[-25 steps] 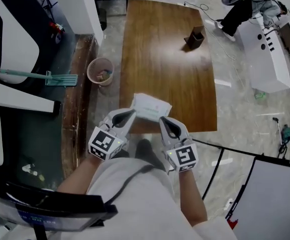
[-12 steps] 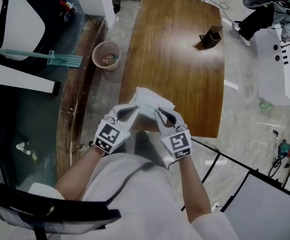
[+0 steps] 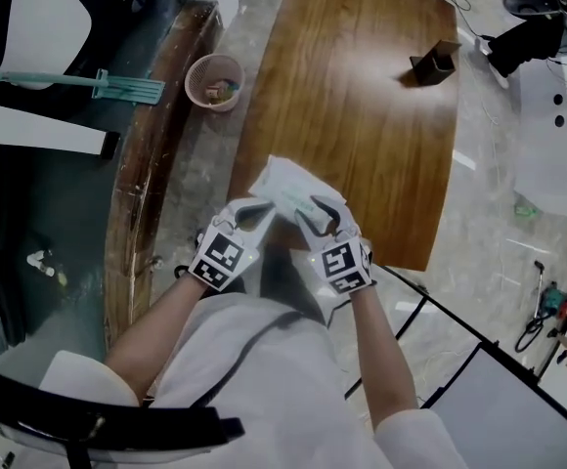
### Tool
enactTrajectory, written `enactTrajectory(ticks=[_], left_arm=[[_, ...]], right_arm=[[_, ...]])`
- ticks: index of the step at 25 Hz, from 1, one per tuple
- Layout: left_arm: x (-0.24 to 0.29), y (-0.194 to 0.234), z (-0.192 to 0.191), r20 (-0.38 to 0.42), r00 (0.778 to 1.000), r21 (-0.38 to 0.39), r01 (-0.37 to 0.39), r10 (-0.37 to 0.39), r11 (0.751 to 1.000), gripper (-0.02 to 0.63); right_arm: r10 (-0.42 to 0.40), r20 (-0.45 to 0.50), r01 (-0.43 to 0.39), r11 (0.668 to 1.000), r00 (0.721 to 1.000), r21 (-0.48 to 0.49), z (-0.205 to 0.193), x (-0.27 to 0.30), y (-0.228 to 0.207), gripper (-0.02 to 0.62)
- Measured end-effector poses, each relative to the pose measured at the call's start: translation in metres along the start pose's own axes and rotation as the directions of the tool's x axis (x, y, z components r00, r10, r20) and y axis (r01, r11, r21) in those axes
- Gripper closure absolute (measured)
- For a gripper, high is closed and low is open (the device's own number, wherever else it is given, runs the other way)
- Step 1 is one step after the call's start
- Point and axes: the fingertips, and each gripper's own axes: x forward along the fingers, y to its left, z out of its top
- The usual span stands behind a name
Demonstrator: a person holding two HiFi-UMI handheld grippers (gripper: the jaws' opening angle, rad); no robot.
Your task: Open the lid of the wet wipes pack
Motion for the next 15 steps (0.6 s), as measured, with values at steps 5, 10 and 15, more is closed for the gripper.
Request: enactTrajectory(ticks=[5, 10, 15], left_arm=[[0.017, 0.000, -0.010, -0.026, 1.000, -0.012, -0.004, 0.004, 1.000, 0.601], [0.029, 0.002, -0.018, -0.041, 0.999, -0.033, -0.015, 0.013, 0.999, 0.601], [0.035, 0.002, -0.028, -0.063, 0.998, -0.046, -0.012, 0.009, 0.999, 0.601]], right_arm=[[0.050, -0.049, -0.052, 0.998, 0.998, -0.037, -0.011, 0.017, 0.000, 0.408], [0.084, -0.081, -0.089, 0.994, 0.993, -0.066, -0.018, 0.027, -0.001, 0.368], [0.101, -0.105, -0.110, 0.991, 0.989, -0.080, -0.024, 0.031, 0.001, 0.341]])
